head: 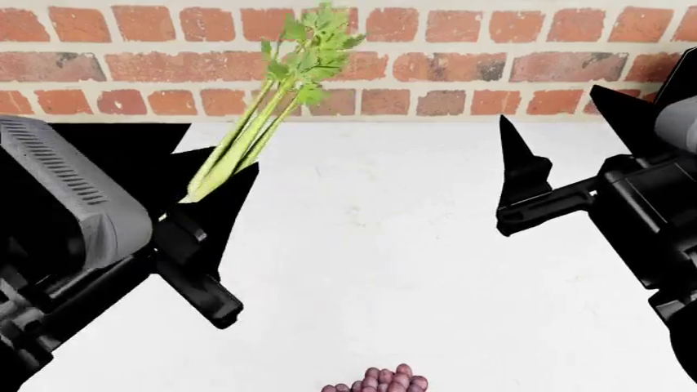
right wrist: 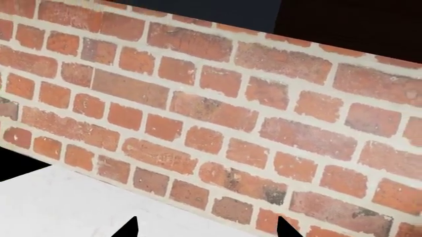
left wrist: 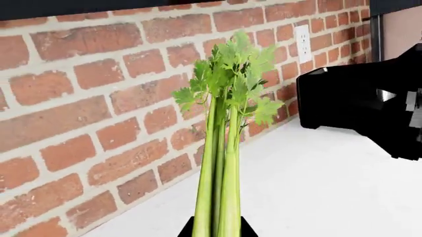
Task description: Pick the grape, celery from the counter and place them in the cabinet. Then close the cabinet.
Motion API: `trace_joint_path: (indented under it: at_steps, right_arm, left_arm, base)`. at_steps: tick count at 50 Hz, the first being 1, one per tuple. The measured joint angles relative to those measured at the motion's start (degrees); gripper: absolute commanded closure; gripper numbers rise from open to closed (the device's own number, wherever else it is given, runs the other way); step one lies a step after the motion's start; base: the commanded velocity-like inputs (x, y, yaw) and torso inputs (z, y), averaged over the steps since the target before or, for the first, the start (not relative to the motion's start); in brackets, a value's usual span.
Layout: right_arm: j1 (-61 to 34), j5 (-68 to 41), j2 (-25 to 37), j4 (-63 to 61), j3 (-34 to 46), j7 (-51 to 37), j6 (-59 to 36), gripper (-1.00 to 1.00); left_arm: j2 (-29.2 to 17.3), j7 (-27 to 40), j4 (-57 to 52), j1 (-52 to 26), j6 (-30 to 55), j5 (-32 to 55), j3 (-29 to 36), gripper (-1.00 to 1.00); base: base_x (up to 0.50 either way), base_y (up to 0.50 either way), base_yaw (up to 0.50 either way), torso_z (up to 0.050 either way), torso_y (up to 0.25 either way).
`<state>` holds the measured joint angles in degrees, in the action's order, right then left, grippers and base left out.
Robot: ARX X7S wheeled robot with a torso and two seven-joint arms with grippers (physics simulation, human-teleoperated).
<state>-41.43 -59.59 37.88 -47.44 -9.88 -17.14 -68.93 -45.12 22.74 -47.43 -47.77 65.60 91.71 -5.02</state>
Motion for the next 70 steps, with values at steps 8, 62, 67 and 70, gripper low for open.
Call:
trace_joint_path:
  at_steps: [8,62,67,70]
  right_arm:
    - [0.4,-0.7,0.6,-0.3,-1.0,-0.3,0.5,-1.00]
    - [2.2,0.5,0.7,0.3,1.0,-0.7,4.1,-1.00]
    - [2.4,0.9,0.7,0.5,1.4,-0.5,4.4,-1.00]
    - [2.3,0.9,0.8,0.6,1.6,-0.5,4.5,-1.00]
  left_arm:
    - [-2.8,7.1,-3.1,-1.2,-4.5,8.0,-4.1,1.00]
    - [-0.1,27.5,15.6,-53.8,-10.2,13.2,17.5,1.00]
    - [2.1,26.2,20.3,-57.5,-9.3,9.8,20.0,1.00]
    - [3.2,25.0,23.2,-59.4,-8.6,7.3,21.7,1.00]
  base:
    - [0.00,0.00,0.00,0.000,0.000]
    - [0.00,0.00,0.00,0.000,0.000]
    - [0.00,0.00,0.00,0.000,0.000]
    - [0.00,0.00,0.00,0.000,0.000]
